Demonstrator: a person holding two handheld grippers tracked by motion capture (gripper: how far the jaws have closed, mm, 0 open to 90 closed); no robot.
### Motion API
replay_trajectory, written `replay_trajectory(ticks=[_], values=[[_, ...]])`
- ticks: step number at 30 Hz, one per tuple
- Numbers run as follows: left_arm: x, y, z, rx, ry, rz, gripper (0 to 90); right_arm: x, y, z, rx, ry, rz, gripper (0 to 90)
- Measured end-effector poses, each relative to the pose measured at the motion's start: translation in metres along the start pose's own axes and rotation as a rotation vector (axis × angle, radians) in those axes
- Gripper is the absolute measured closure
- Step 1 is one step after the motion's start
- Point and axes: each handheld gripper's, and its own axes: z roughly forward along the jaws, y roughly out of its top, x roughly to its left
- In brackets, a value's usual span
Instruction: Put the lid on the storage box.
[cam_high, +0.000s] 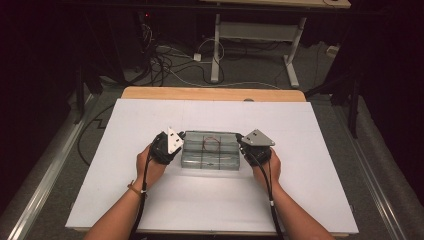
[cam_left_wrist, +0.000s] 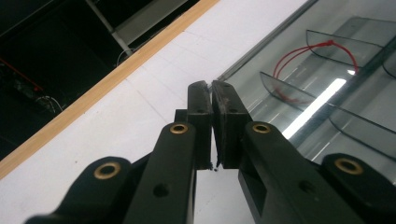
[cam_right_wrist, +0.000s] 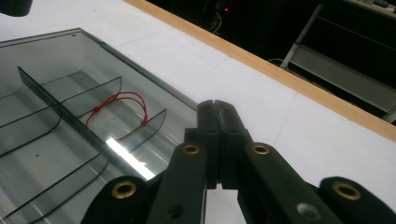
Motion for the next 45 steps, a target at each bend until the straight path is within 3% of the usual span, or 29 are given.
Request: replay_trajectory(ticks=[9, 17, 20, 22, 27, 31, 37, 42, 45], values=[[0.0, -0.004, -0.001, -0.012, -0.036, -0.019, 81.3, 0.001, -0.001, -0.004, -0.023, 0.025, 0.012, 90.0], [0.004, -0.009, -0.006, -0.032, -0.057, -0.023, 81.0, 0.002, 0.0, -0.013, -0.058, 0.051, -0.006, 84.5], [0.006, -0.012, -0.006, -0.023, -0.058, -0.018, 74.0, 0.001, -0.001, -0.015, -0.062, 0.064, -0.012, 81.3], [0.007, -0.013, -0.005, -0.028, -0.065, -0.02, 73.9, 0.001, -0.002, -0.016, -0.061, 0.072, -0.014, 80.7], [0.007, -0.012, -0.006, -0.042, -0.072, -0.003, 61.7, 0.001, -0.003, -0.017, -0.065, 0.073, -0.008, 72.3], [0.006, -0.011, -0.006, -0.039, -0.068, 0.0, 50.1, 0.0, -0.004, -0.016, -0.066, 0.056, 0.008, 55.6], [0.008, -0.011, -0.008, -0.054, -0.082, -0.029, 34.2, -0.003, -0.005, -0.016, -0.089, 0.091, 0.026, 37.9], [0.009, -0.01, -0.011, -0.069, -0.074, -0.048, 28.1, -0.002, -0.003, -0.017, -0.108, 0.113, 0.022, 27.9], [0.01, -0.009, -0.016, -0.102, -0.071, -0.062, 25.3, -0.001, -0.002, -0.02, -0.116, 0.139, 0.017, 24.3]])
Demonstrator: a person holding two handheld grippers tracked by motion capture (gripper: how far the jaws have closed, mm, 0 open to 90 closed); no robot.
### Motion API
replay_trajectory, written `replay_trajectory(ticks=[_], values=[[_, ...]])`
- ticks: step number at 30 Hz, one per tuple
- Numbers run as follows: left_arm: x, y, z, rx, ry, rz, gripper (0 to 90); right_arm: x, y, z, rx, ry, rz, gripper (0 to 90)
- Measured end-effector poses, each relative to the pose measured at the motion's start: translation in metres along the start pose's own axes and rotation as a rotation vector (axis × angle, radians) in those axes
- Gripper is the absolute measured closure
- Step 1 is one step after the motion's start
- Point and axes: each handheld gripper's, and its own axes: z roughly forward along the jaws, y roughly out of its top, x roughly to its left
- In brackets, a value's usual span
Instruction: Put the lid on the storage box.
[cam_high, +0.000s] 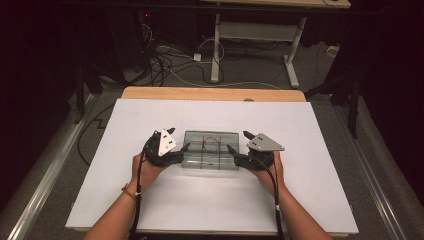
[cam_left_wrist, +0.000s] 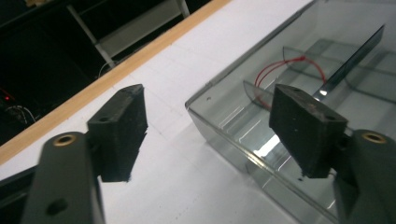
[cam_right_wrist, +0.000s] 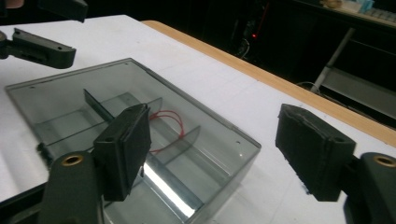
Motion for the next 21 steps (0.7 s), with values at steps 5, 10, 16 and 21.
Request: replay_trajectory(ticks=[5, 10, 16, 21], values=[[-0.002, 0.002, -0.007, -0.016, -0.006, 0.024, 19.0, 0.0, 0.003, -0.006, -0.013, 0.033, -0.006, 17.4], [-0.003, 0.003, -0.011, -0.019, -0.021, 0.026, 16.4, 0.0, 0.003, -0.008, -0.023, 0.054, -0.007, 16.3], [-0.005, 0.005, -0.015, -0.025, -0.031, 0.041, 16.4, -0.001, 0.001, -0.017, 0.002, 0.053, -0.036, 16.6], [-0.009, 0.007, -0.025, -0.02, -0.056, 0.071, 16.5, 0.0, 0.002, -0.03, 0.006, 0.047, -0.079, 19.1]])
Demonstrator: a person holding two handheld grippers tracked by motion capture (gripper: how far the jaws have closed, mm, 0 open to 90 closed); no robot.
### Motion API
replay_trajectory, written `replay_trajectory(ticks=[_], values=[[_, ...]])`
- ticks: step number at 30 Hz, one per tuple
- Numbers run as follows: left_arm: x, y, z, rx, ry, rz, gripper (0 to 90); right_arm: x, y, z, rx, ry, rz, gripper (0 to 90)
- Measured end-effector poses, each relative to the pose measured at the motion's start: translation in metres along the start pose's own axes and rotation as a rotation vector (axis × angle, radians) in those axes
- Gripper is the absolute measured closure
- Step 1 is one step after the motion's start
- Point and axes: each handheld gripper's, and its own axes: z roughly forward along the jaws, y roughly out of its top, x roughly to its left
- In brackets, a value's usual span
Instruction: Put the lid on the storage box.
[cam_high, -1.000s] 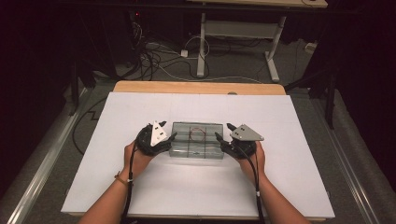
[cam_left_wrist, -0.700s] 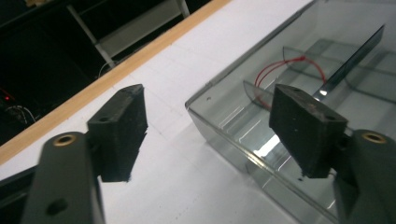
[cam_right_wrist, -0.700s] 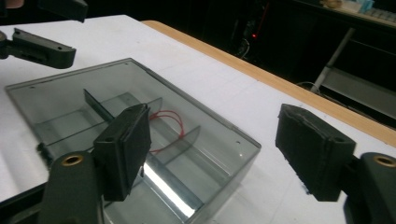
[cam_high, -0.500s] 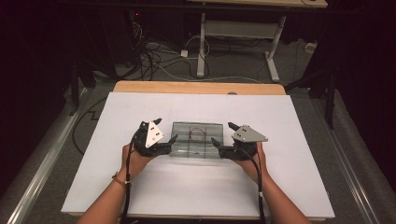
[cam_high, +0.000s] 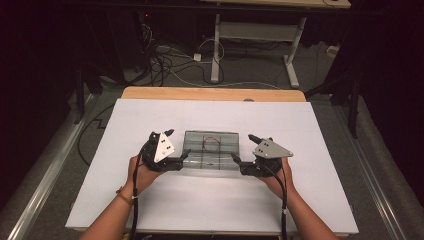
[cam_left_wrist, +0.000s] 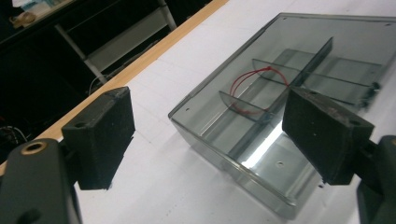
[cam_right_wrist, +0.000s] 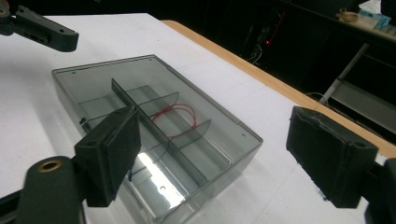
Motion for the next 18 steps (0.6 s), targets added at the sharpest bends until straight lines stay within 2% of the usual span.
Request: replay_trajectory(ticks=[3, 6, 11, 18], values=[[-0.003, 0.0, -0.007, -0.014, -0.004, 0.014, 16.4, 0.001, -0.001, -0.006, 0.006, -0.014, -0.017, 19.6], [-0.007, -0.001, -0.013, -0.007, -0.004, 0.045, 16.4, 0.001, -0.004, -0.012, 0.008, -0.016, -0.019, 19.6], [-0.012, -0.007, -0.019, 0.003, -0.002, 0.071, 16.4, 0.003, -0.007, -0.021, 0.004, -0.028, -0.021, 19.5], [-0.014, -0.016, -0.028, 0.001, -0.017, 0.078, 16.4, 0.006, -0.015, -0.033, -0.002, -0.049, -0.023, 19.4]])
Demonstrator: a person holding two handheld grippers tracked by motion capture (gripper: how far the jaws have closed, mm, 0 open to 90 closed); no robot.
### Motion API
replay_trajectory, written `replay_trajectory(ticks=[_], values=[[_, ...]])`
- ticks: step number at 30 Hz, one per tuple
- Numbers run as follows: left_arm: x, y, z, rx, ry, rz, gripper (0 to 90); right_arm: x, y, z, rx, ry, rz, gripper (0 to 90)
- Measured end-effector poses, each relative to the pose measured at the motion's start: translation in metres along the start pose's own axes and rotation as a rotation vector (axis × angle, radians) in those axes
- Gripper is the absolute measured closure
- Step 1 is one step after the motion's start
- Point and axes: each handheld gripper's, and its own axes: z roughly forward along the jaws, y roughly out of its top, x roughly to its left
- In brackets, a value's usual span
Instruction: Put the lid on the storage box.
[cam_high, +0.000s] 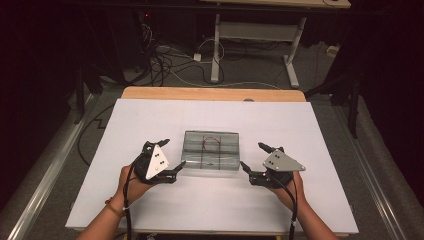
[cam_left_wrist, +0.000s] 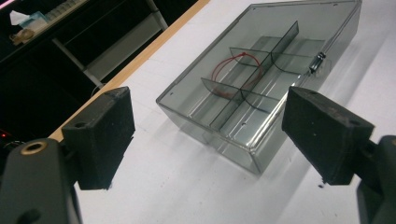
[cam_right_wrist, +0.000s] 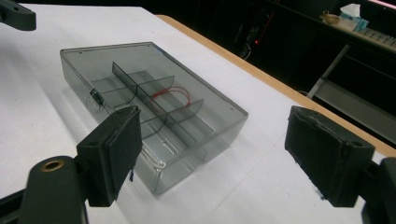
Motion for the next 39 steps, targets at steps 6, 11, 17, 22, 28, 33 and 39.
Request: replay_trajectory(ticks=[6, 11, 17, 22, 28, 33, 39], values=[[-0.004, -0.009, -0.005, 0.005, 0.0, 0.016, 16.4, -0.001, -0.006, -0.008, 0.0, -0.006, 0.003, 19.2], [-0.008, -0.019, -0.01, 0.015, 0.006, 0.036, 16.4, -0.002, -0.013, -0.016, 0.011, -0.009, 0.005, 19.1], [-0.01, -0.028, -0.014, 0.044, 0.001, 0.035, 16.4, -0.007, -0.023, -0.026, 0.021, -0.019, 0.018, 18.7], [-0.011, -0.037, -0.017, 0.074, 0.001, 0.04, 16.4, -0.011, -0.032, -0.035, 0.026, -0.038, 0.029, 18.6], [-0.013, -0.046, -0.022, 0.09, -0.005, 0.023, 16.4, -0.013, -0.042, -0.043, 0.038, -0.055, 0.037, 18.6], [-0.015, -0.053, -0.027, 0.106, -0.007, 0.017, 16.4, -0.012, -0.05, -0.048, 0.055, -0.065, 0.039, 18.6], [-0.017, -0.062, -0.036, 0.128, -0.01, 0.001, 16.4, -0.008, -0.057, -0.053, 0.063, -0.079, 0.036, 18.5]])
